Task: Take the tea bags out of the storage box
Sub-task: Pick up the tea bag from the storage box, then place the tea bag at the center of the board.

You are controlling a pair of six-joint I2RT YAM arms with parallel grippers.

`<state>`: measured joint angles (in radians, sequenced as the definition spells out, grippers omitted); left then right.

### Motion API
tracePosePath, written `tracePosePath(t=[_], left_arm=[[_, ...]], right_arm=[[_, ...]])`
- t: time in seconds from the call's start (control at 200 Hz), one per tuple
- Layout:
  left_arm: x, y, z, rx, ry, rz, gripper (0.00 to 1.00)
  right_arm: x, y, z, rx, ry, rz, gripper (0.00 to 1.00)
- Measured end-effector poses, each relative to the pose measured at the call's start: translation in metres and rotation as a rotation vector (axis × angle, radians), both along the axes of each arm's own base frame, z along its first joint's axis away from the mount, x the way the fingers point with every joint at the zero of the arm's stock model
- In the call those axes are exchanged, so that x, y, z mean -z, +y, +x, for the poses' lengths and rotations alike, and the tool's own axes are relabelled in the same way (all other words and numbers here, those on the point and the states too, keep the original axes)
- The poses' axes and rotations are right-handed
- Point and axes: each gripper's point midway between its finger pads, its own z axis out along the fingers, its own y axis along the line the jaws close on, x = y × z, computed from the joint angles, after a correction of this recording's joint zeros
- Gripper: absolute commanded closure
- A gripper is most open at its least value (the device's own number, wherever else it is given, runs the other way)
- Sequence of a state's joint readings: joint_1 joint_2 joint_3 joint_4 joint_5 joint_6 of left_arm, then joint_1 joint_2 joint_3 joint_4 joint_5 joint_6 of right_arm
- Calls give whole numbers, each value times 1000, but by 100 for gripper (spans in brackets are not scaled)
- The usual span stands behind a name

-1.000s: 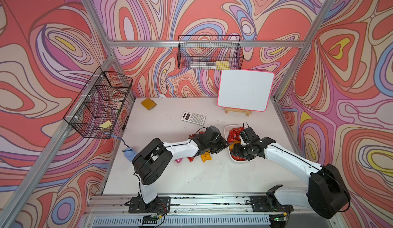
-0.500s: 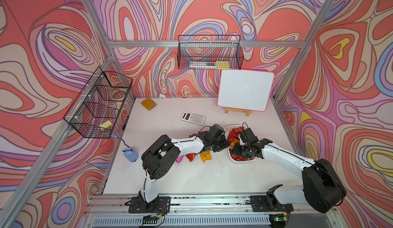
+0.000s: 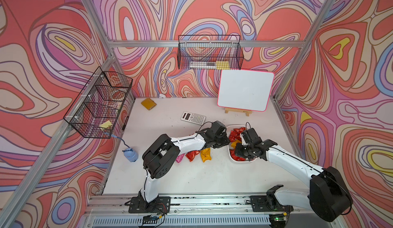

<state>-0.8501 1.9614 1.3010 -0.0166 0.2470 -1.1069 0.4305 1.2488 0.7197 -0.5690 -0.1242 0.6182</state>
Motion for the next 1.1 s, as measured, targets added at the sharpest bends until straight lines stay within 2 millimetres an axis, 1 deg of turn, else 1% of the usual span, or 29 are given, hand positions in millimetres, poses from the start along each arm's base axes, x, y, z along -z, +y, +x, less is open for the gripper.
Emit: tracePosePath(t=[0.11, 0.185, 0.255, 0.345, 0.396, 0.506, 0.581, 0.661, 0.751, 0.861, 0.951, 0.976, 1.102], left_arm=[[-4, 1, 2, 1, -22, 6, 50], [-13, 3, 4, -7, -41, 2, 45], [-27, 5, 6, -22, -69, -10, 42], [-48, 13, 6, -48, -110, -25, 40], [-61, 22, 6, -75, -139, -31, 39], [-81, 48, 4, -157, -183, -35, 41], [-87, 69, 4, -230, -194, -34, 43], [-85, 96, 6, -321, -194, -18, 44], [-78, 127, 5, -419, -188, 15, 45], [-72, 155, 2, -499, -183, 50, 45], [-71, 168, -2, -537, -177, 54, 45], [-71, 170, -3, -544, -175, 55, 45], [-68, 180, -9, -561, -161, 66, 45]], right_arm=[[-11, -3, -5, 3, -9, 5, 100], [-19, -5, -8, 7, -12, 8, 100], [-27, -6, -10, 10, -17, 11, 100], [-44, -6, -11, 12, -36, 22, 100], [-57, -5, -9, 12, -57, 35, 100], [-84, 2, -4, 3, -102, 80, 100], [-97, 9, 0, -5, -118, 120, 100], [-102, 19, 5, -13, -116, 152, 100], [-99, 36, 13, -27, -97, 168, 100], [-87, 69, 30, -53, -63, 174, 100], [-70, 92, 44, -51, -41, 162, 100], [-62, 97, 47, -47, -30, 155, 100], [-26, 109, 55, -15, 21, 116, 100]])
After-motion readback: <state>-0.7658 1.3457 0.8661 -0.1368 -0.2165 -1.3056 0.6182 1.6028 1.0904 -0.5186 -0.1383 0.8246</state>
